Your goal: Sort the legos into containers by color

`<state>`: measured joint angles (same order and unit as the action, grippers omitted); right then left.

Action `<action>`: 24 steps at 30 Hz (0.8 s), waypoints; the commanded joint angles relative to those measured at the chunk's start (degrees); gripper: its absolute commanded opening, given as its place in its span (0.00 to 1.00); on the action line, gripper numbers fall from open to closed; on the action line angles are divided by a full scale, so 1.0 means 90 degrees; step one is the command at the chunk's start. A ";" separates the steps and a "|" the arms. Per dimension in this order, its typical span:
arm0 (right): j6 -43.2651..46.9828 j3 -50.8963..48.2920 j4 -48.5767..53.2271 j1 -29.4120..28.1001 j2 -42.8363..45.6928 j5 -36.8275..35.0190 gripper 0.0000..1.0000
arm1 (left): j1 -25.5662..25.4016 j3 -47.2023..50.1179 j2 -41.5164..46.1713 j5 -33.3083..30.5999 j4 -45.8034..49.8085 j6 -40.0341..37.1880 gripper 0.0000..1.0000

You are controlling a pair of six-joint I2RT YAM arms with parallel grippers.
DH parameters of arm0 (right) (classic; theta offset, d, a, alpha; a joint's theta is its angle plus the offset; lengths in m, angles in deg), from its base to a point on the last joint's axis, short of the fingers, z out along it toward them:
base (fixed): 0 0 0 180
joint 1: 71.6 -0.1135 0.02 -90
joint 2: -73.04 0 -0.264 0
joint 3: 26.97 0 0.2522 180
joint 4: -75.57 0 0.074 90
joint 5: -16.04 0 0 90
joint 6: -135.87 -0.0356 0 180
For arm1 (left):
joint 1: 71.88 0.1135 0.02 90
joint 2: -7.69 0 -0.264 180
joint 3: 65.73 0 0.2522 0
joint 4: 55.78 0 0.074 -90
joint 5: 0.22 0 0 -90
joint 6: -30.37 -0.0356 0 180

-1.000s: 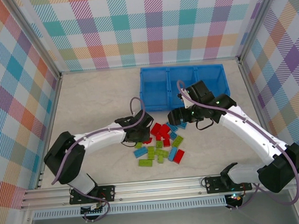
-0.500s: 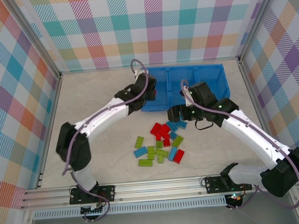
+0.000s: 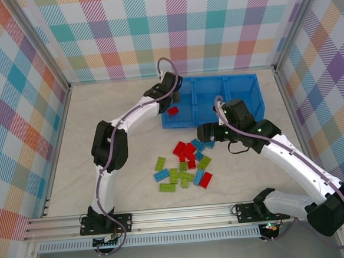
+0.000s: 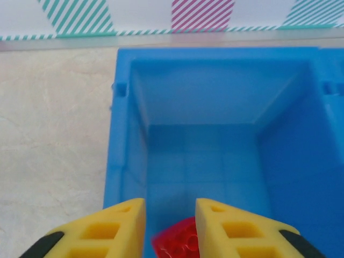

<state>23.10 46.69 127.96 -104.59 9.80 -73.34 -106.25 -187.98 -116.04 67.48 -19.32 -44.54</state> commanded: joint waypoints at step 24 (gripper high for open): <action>-0.2206 -0.1572 -0.0639 -0.0795 -0.2209 0.0332 0.77 | -0.1943 0.5769 0.8228 0.2213 0.0737 -0.3801 0.93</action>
<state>5.92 33.23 124.25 -111.13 -9.43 -69.06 -123.14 -139.19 -43.36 84.92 -15.03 -73.04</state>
